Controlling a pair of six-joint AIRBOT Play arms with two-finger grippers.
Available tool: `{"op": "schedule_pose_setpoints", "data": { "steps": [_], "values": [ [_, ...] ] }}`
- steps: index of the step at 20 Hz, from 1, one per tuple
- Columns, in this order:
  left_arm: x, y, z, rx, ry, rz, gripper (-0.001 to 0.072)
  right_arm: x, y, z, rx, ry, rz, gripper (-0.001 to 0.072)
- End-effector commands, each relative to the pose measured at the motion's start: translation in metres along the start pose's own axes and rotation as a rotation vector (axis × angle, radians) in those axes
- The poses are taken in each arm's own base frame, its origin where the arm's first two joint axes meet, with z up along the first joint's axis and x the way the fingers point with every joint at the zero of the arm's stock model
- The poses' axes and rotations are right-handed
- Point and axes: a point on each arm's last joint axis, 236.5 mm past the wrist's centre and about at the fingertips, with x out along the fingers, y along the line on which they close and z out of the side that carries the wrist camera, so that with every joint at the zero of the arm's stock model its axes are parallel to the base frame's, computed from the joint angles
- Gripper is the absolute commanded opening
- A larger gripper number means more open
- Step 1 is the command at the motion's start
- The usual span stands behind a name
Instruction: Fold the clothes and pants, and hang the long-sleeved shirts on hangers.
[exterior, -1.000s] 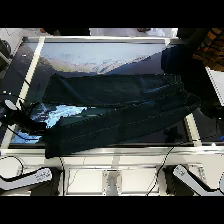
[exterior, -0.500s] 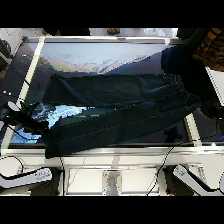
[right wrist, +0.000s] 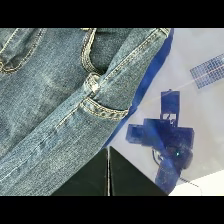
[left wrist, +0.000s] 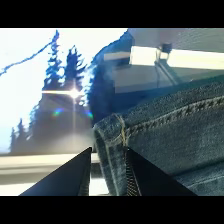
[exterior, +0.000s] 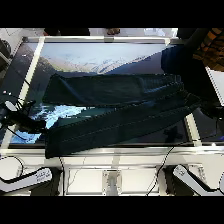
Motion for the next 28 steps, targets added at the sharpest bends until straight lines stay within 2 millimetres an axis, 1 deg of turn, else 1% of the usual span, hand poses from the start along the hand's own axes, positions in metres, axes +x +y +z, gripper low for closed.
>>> {"op": "schedule_pose_setpoints", "data": {
  "steps": [1,4,8,9,10,12,13,14,15,16,17,18,19,20,21,22,23,25,26,28],
  "values": [
    [0.008,-0.009,0.004,-0.014,0.003,-0.049,0.0241,0.000,0.000,0.001,0.001,-0.003,-0.001,0.0014],
    [0.015,-0.011,0.004,-0.024,0.021,-0.067,0.0248,0.000,-0.001,0.001,0.001,-0.004,-0.002,0.0013],
    [0.020,-0.010,0.004,-0.037,0.029,-0.069,0.0243,0.000,-0.001,0.002,0.001,-0.009,-0.003,0.0013],
    [0.020,-0.010,0.005,-0.039,0.029,-0.069,0.0174,0.000,-0.001,0.002,0.001,-0.010,-0.004,0.0014],
    [0.021,-0.010,0.005,-0.041,0.030,-0.070,0.0032,0.000,-0.001,0.002,0.000,-0.010,-0.004,0.0014],
    [0.018,-0.010,0.005,-0.043,0.026,-0.068,0.0031,0.000,-0.001,0.002,0.001,-0.011,-0.004,0.0014],
    [0.012,-0.009,0.009,-0.039,0.005,-0.059,0.0031,0.000,-0.001,0.002,0.001,-0.011,-0.004,0.0014],
    [0.000,-0.007,0.018,-0.033,-0.039,-0.043,0.0030,0.000,-0.001,0.002,0.001,-0.011,-0.004,0.0014],
    [-0.021,-0.003,0.036,-0.029,-0.126,-0.012,0.0029,0.000,-0.001,0.002,0.001,-0.011,-0.004,0.0014],
    [-0.050,0.001,0.061,-0.055,-0.251,0.015,0.0029,0.000,-0.001,0.002,0.001,-0.011,-0.004,0.0014],
    [-0.091,0.002,0.091,-0.079,-0.419,0.022,0.0030,0.000,-0.001,0.002,0.001,-0.011,-0.004,0.0014],
    [-0.134,-0.001,0.116,-0.087,-0.578,0.020,0.0029,0.000,-0.001,0.002,0.001,-0.011,-0.004,0.0014],
    [-0.177,-0.002,0.136,-0.084,-0.717,0.034,0.0028,0.000,-0.001,0.002,0.001,-0.010,-0.004,0.0014],
    [-0.205,-0.001,0.146,-0.072,-0.788,0.056,0.0028,0.000,-0.001,0.002,0.001,-0.010,-0.004,0.0014],
    [-0.224,0.000,0.153,-0.069,-0.826,0.066,0.0028,0.000,-0.001,0.002,0.001,-0.010,-0.004,0.0014],
    [-0.230,0.001,0.157,-0.074,-0.838,0.067,0.0029,0.000,-0.001,0.002,0.001,-0.010,-0.004,0.0014],
    [-0.226,0.002,0.161,-0.083,-0.829,0.061,0.0030,0.000,-0.001,0.002,0.002,-0.010,-0.004,0.0014],
    [-0.203,0.007,0.166,-0.094,-0.773,0.041,0.0032,0.000,-0.001,0.003,0.001,-0.011,-0.004,0.0014],
    [-0.192,0.007,0.168,-0.101,-0.746,0.023,0.0066,0.000,-0.001,0.002,0.000,-0.011,-0.004,0.0016],
    [-0.176,0.009,0.172,-0.122,-0.712,0.002,0.0356,0.000,-0.001,0.003,-0.010,-0.011,-0.005,0.0047]
  ]
}}
